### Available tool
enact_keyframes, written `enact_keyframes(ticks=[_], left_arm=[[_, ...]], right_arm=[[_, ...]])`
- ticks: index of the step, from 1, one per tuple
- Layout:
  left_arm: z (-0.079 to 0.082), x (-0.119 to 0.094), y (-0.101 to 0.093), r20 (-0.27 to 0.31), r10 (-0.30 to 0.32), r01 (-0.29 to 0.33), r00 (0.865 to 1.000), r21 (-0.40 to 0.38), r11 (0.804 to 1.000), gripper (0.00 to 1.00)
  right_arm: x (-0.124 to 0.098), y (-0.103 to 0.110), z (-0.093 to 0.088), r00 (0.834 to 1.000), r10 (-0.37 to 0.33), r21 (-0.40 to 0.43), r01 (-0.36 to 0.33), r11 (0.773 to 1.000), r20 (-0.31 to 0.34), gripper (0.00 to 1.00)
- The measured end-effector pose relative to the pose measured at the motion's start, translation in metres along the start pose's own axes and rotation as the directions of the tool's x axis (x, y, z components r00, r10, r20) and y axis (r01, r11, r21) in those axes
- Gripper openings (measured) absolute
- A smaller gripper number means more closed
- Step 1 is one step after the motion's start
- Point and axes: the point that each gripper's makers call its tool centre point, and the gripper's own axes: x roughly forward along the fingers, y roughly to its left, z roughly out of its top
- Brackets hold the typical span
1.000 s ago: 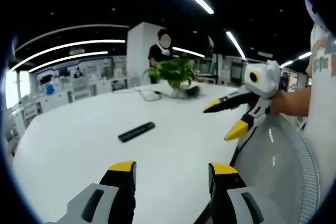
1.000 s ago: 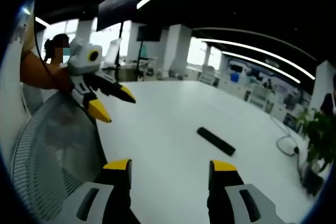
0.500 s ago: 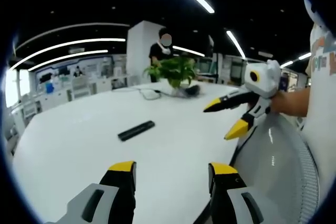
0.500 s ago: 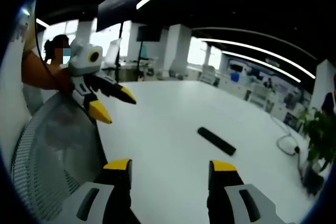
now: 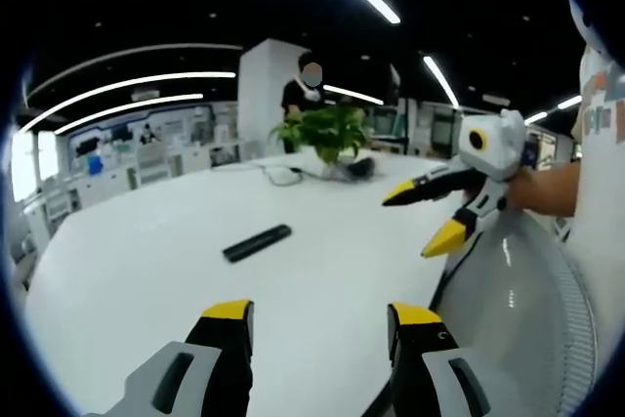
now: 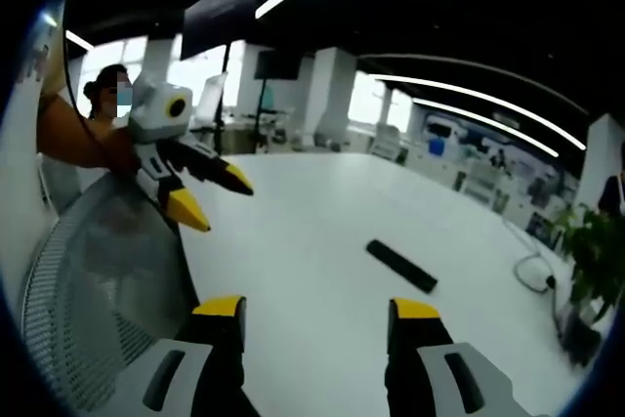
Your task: Press the specified remote control buttons in sequence, fully releasing each button before pressing the next.
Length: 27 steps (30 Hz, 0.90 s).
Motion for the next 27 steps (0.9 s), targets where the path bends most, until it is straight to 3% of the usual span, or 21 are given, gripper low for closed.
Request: enact_keyframes(ticks=[16,27], left_arm=[[0.009,-0.003,0.001,0.04,-0.002,0.002,0.999,0.006,1.0,0.57],[0.019,-0.009,0.001,0.092,-0.003,-0.001,0.996,0.046,0.999,0.57]], right_arm=[[0.002,0.0,-0.002,1.0,0.006,0.013,-0.006,1.0,-0.017,0.56],[0.01,0.013,-0.017,0.993,0.068,0.03,-0.065,0.997,-0.096,0.56]])
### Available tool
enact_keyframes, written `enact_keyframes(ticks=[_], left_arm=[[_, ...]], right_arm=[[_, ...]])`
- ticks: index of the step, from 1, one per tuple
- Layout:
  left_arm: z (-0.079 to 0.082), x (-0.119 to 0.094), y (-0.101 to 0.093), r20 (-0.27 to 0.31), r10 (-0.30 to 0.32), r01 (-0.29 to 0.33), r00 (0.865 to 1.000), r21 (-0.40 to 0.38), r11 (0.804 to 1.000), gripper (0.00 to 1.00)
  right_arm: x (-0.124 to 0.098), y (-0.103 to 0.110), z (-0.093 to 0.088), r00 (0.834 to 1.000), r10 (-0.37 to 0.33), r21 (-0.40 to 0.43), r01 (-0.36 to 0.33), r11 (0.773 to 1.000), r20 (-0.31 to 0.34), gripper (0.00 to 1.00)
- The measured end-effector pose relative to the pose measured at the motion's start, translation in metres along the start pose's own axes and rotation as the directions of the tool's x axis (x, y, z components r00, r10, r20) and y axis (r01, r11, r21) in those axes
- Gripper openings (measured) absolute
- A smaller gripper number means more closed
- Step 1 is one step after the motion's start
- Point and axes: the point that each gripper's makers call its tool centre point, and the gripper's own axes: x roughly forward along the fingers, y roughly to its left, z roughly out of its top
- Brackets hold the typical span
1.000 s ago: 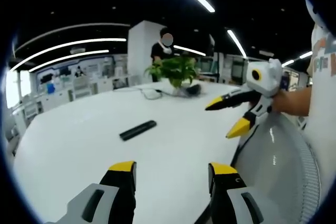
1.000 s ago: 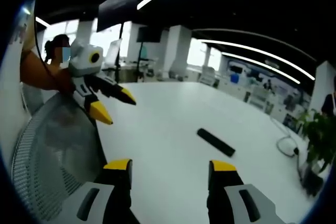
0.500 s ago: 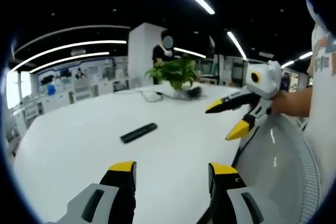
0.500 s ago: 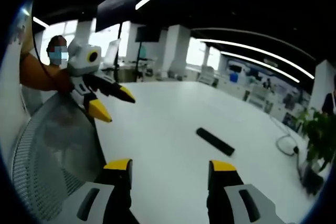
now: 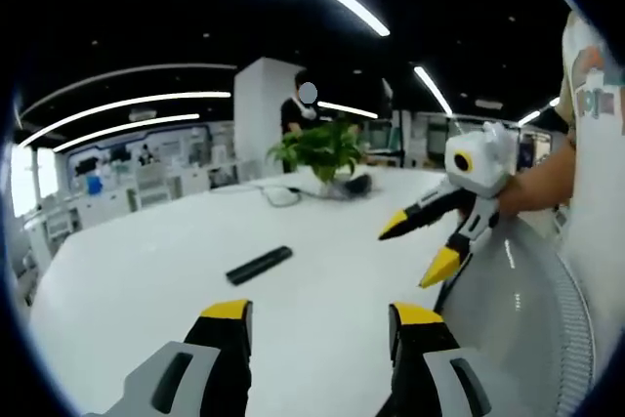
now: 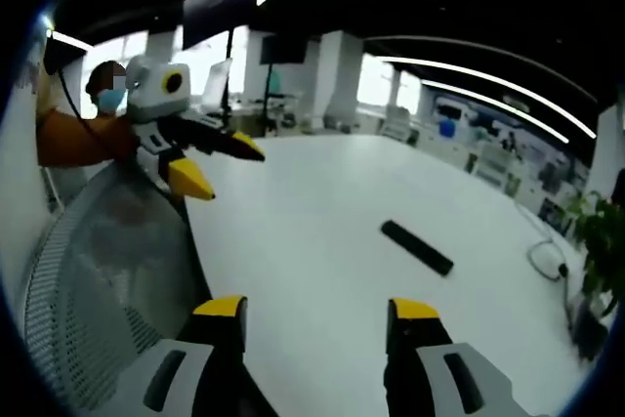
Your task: Press the specified remote control buttons in sequence, fully releasing each button before pressing the next.
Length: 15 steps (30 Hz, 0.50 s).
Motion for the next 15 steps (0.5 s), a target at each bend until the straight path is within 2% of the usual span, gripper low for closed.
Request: enact_keyframes(ticks=[5,15], left_arm=[[0.003,0.0,0.0,0.02,-0.008,0.008,1.0,-0.016,1.0,0.57],[-0.002,0.005,0.002,-0.004,-0.031,0.03,1.0,-0.091,0.995,0.57]], right_arm=[[0.001,-0.001,-0.004,1.0,-0.006,-0.019,0.006,1.0,-0.024,0.56],[-0.003,-0.012,0.002,0.999,-0.045,-0.012,0.045,0.999,0.001,0.56]])
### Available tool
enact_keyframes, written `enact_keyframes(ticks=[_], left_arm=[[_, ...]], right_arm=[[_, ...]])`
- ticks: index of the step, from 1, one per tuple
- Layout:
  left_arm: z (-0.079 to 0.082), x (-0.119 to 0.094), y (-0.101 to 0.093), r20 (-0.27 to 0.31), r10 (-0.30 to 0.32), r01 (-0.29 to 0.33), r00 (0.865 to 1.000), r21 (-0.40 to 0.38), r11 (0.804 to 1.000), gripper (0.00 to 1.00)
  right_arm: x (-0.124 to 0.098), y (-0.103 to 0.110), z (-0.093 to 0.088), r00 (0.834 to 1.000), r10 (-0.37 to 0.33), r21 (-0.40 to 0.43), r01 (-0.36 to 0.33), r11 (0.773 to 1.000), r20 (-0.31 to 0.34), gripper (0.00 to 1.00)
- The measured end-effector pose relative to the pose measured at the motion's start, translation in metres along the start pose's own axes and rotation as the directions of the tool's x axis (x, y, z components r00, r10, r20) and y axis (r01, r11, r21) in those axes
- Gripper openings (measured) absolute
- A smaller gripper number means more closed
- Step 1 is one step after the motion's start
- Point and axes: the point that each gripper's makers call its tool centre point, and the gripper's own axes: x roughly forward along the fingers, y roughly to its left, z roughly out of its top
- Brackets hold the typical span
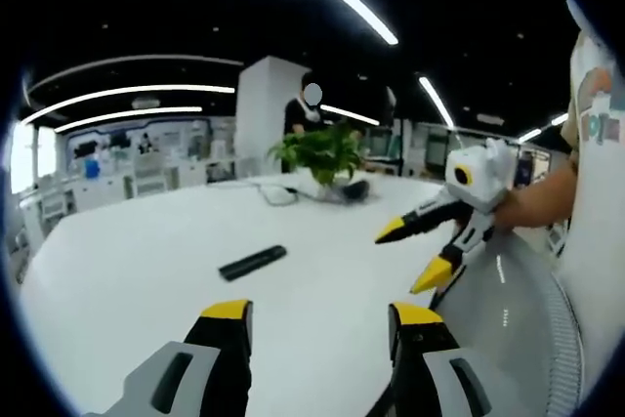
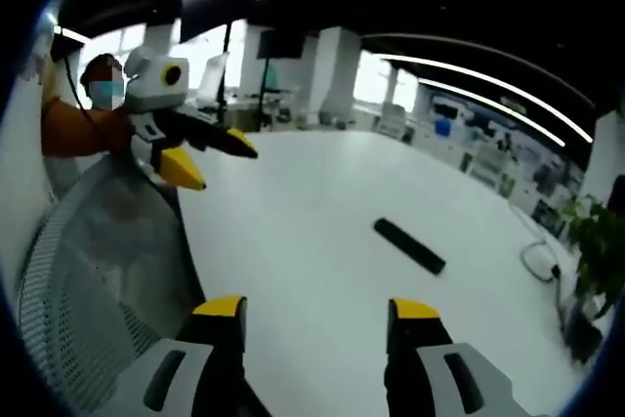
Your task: Press the specified remote control buttons in sequence, fully releasing each button before pressing the next.
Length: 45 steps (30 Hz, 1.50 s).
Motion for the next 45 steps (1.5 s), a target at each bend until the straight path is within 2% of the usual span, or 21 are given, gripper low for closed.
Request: enact_keyframes(ticks=[11,20,22,23,29,35,45], left_arm=[[-0.009,0.006,-0.006,-0.064,-0.027,0.028,0.998,0.006,1.0,0.57],[-0.011,0.009,-0.008,-0.091,-0.06,0.057,0.994,-0.032,0.998,0.58],[-0.01,0.011,-0.006,-0.099,-0.056,0.057,0.994,0.007,0.998,0.58],[-0.009,0.012,-0.004,-0.105,-0.057,0.059,0.993,0.022,0.998,0.58],[0.004,0.018,0.009,-0.084,-0.058,0.058,0.995,-0.003,0.998,0.58],[0.017,0.027,0.022,-0.078,-0.066,0.068,0.995,0.017,0.998,0.58],[0.033,0.041,0.043,-0.092,-0.07,0.077,0.993,0.076,0.994,0.59]], right_arm=[[-0.003,-0.006,0.008,0.999,-0.005,0.031,0.004,0.999,0.037,0.56],[-0.007,-0.012,0.012,0.998,-0.001,0.088,-0.004,0.996,0.056,0.56],[-0.008,-0.014,0.013,0.999,0.0,0.051,-0.003,0.999,0.05,0.56],[-0.008,-0.016,0.012,0.999,-0.009,0.032,0.008,0.999,0.039,0.56],[-0.009,-0.032,0.023,0.999,-0.01,0.03,0.009,1.0,0.051,0.56],[-0.007,-0.047,0.032,0.998,-0.011,0.027,0.009,1.0,0.062,0.56],[-0.002,-0.071,0.037,0.999,-0.014,0.003,0.014,1.0,0.052,0.56]])
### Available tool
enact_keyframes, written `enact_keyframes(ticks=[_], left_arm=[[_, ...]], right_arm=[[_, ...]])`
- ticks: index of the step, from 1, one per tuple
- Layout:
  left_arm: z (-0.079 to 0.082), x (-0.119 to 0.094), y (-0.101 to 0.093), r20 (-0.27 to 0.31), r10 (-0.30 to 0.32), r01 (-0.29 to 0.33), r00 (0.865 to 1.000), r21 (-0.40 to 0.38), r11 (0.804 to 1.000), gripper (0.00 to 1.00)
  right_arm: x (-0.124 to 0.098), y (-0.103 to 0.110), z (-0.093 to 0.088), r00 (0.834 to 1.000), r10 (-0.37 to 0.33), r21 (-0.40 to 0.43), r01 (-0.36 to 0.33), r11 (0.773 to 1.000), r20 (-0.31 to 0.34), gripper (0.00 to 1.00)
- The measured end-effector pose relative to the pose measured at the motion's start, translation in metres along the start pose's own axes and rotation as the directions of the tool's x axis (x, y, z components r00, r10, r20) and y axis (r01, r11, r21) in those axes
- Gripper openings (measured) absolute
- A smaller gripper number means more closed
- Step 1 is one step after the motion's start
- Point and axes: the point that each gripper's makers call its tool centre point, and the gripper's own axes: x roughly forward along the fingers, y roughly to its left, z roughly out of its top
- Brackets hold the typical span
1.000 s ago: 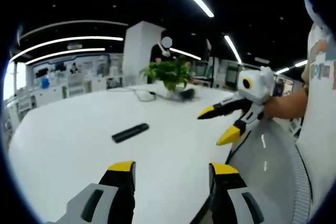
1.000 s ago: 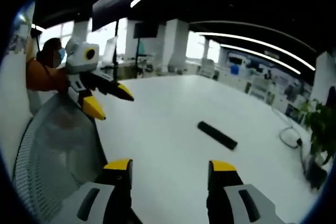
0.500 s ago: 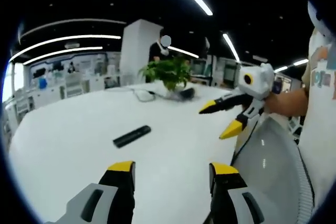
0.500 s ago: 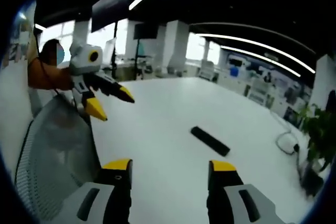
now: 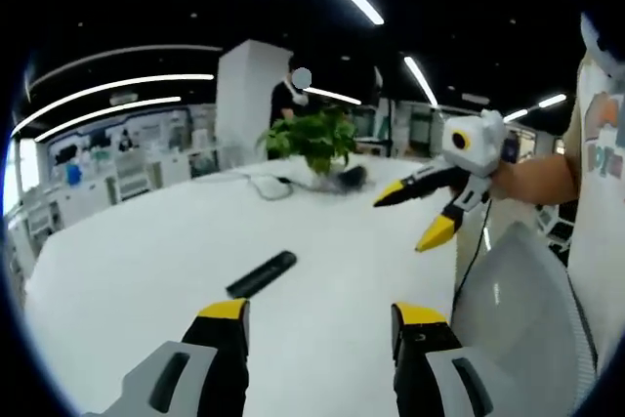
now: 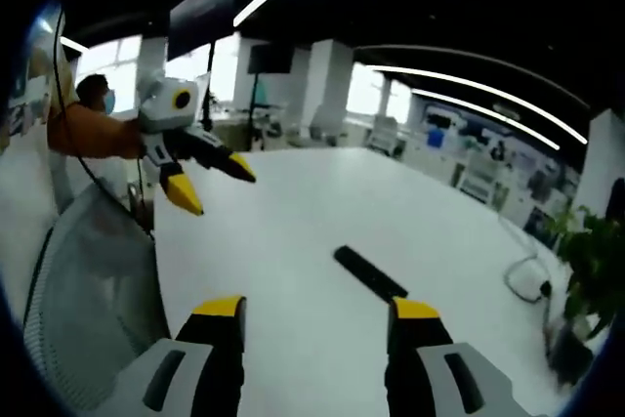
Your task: Press the specified remote control buttons in sequence, fully releasing each button before pressing the next.
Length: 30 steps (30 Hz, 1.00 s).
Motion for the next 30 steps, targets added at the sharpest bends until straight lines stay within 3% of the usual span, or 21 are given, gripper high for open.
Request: enact_keyframes(ticks=[13,30], left_arm=[[0.013,0.014,0.025,-0.016,-0.004,0.004,1.0,0.041,0.999,0.59],[0.022,0.031,0.048,-0.043,-0.016,0.02,0.999,0.082,0.996,0.59]], right_arm=[[0.008,-0.031,0.014,1.0,-0.001,-0.032,0.001,0.999,0.0,0.56],[0.02,-0.052,0.027,1.0,0.02,-0.082,-0.021,0.996,-0.012,0.56]])
